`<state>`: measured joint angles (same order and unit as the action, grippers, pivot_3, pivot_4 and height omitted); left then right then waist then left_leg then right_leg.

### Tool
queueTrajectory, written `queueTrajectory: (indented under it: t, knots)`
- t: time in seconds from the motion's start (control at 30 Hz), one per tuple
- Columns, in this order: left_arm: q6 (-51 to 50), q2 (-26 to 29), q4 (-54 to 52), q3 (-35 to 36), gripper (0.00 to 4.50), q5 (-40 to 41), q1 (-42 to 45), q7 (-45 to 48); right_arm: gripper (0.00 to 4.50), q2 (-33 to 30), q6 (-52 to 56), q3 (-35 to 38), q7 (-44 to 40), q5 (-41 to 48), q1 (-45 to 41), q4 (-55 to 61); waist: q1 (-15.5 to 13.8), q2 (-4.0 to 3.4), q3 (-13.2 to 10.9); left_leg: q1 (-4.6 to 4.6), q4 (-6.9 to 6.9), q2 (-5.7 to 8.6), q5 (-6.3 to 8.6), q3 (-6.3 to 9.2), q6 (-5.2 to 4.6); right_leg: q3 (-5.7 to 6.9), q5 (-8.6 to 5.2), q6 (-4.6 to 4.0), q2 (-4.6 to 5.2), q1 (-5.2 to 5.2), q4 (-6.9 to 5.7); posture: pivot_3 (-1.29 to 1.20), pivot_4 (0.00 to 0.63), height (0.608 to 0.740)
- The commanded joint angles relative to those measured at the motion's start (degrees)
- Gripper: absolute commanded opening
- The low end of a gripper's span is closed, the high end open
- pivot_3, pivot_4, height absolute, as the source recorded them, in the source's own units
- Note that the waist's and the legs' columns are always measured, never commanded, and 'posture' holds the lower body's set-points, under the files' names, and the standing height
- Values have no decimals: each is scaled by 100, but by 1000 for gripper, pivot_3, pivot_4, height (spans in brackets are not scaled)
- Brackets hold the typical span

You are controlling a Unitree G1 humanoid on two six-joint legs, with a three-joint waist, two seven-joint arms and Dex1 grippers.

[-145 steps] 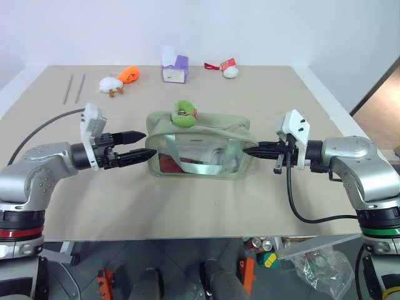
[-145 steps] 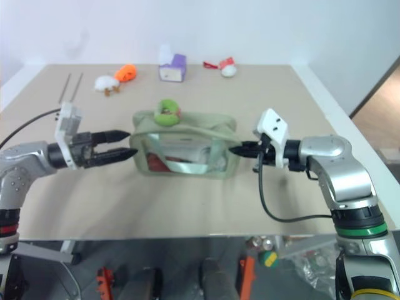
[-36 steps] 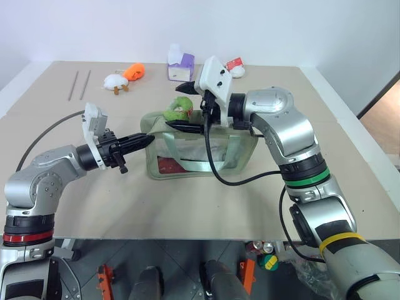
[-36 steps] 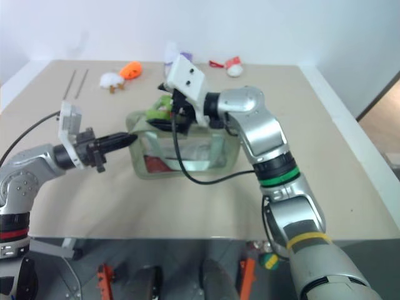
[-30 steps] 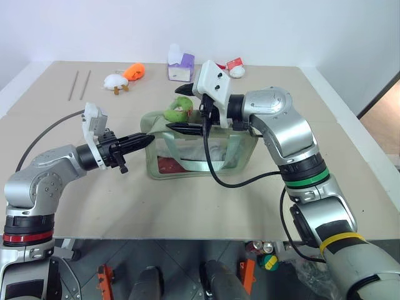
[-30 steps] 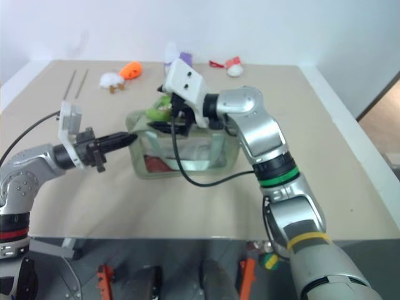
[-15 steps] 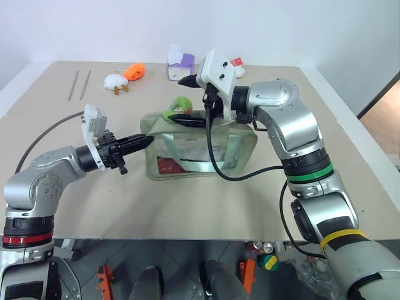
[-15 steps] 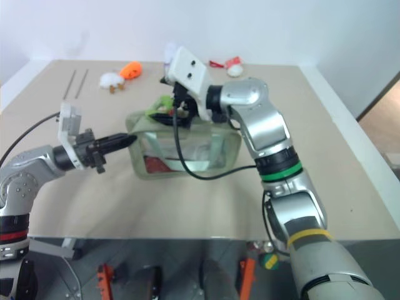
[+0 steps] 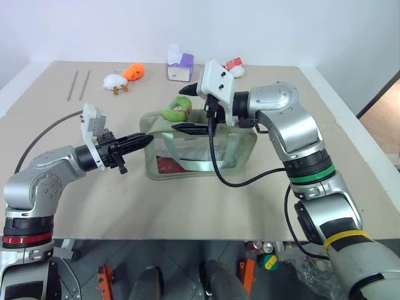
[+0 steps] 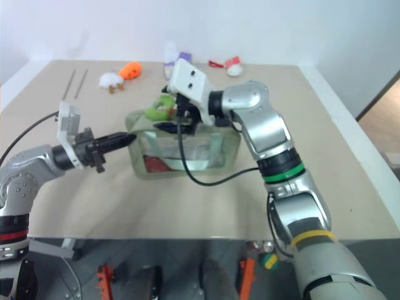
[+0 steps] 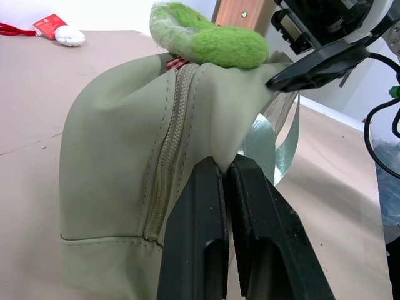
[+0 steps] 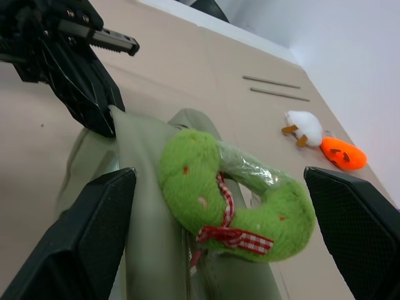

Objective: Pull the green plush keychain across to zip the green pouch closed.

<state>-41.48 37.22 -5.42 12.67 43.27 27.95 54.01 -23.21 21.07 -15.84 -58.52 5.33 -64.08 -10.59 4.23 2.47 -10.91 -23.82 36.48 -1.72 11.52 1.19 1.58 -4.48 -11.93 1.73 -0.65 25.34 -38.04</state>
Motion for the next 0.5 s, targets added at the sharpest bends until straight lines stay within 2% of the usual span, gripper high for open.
queueTrajectory:
  t: [0.03, 0.5]
  knots:
    - [88, 28, -186, 197, 0, 149, 25, -5, 4460, 29, -143, 87, 85, -78, -250, -98, 0, 0, 0, 0, 0, 0, 0, 0, 0, 0, 0, 0, 0, 0, 0, 0, 150, 740]
    - [88, -2, -133, 182, 0, 132, 39, 20, 4460, 49, 64, 359, -44, 249, -448, -103, 0, 0, 0, -1, -1, -1, 0, 2, 0, 2, -1, -1, 0, 0, 0, 0, 150, 740]
